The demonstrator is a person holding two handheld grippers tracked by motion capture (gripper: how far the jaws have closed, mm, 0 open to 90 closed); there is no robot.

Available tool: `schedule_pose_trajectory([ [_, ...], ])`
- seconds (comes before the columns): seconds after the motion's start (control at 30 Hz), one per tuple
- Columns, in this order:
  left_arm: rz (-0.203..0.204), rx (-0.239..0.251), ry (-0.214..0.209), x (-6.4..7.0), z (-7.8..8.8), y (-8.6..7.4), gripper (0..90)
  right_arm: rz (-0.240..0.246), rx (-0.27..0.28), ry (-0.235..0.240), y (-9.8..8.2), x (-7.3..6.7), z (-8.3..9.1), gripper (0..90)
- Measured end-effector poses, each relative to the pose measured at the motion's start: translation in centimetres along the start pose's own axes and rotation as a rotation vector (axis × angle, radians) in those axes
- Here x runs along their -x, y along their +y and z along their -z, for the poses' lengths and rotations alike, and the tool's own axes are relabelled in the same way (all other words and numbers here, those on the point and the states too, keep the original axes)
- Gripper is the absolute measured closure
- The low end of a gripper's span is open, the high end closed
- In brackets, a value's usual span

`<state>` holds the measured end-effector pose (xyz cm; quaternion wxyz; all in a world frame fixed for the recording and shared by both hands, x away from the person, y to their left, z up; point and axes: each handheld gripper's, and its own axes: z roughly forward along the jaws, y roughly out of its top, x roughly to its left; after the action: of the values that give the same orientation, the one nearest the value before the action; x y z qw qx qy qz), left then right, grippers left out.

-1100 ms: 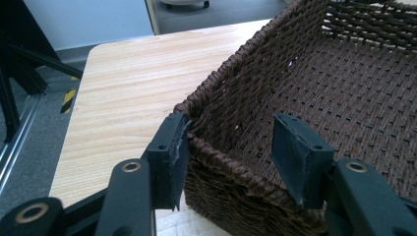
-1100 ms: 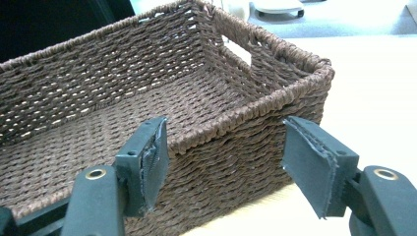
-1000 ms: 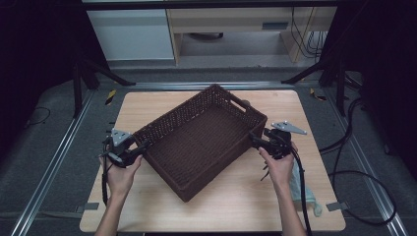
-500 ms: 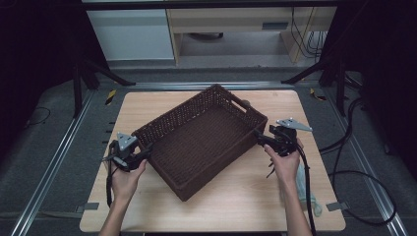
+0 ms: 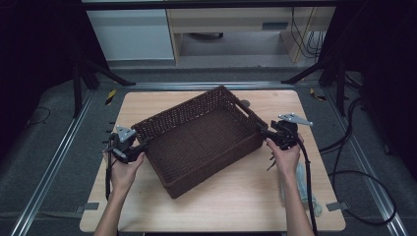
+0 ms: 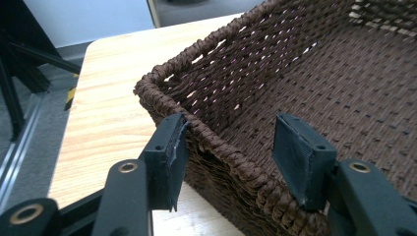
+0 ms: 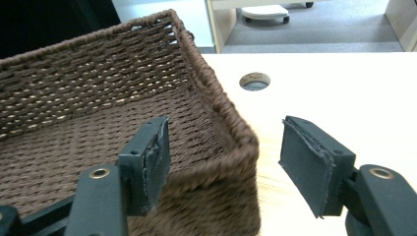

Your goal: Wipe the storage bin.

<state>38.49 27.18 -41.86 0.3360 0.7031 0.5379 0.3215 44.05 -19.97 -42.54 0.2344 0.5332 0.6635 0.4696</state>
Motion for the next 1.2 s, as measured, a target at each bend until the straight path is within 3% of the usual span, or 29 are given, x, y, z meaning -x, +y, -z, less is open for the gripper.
schedule_pose_trajectory([
  [0.17,0.014,-0.010,-0.002,-0.3,-0.5,0.6,45.8,0.019,-0.031,-0.007,0.0,0.3,-0.6,49.0],
  [0.3,0.046,-0.006,-0.030,-0.7,-0.3,0.7,45.7,-0.002,-0.062,0.051,0.0,0.4,-0.5,61.6],
  [0.4,0.089,0.011,-0.067,-0.9,0.1,0.4,44.7,0.004,-0.084,0.051,0.0,0.2,-0.2,61.6],
  [0.57,0.077,0.029,-0.110,-0.3,1.3,-0.3,44.5,0.020,-0.128,0.069,-0.2,-0.3,1.3,61.0],
  [0.73,0.060,0.018,-0.140,0.5,2.2,-1.0,44.3,0.048,-0.149,0.051,-0.8,-1.3,2.7,60.4],
  [0.8,0.063,0.007,-0.161,0.8,2.1,-1.2,44.6,0.049,-0.147,0.054,-1.2,-1.5,3.3,60.1],
  [0.97,0.051,-0.019,-0.153,1.0,1.3,-1.5,51.2,0.102,-0.153,0.051,-1.1,-1.7,4.1,55.1],
  [1.2,0.065,-0.034,-0.171,0.3,0.2,-1.2,55.5,0.113,-0.129,0.044,-0.5,-0.8,3.2,64.0],
])
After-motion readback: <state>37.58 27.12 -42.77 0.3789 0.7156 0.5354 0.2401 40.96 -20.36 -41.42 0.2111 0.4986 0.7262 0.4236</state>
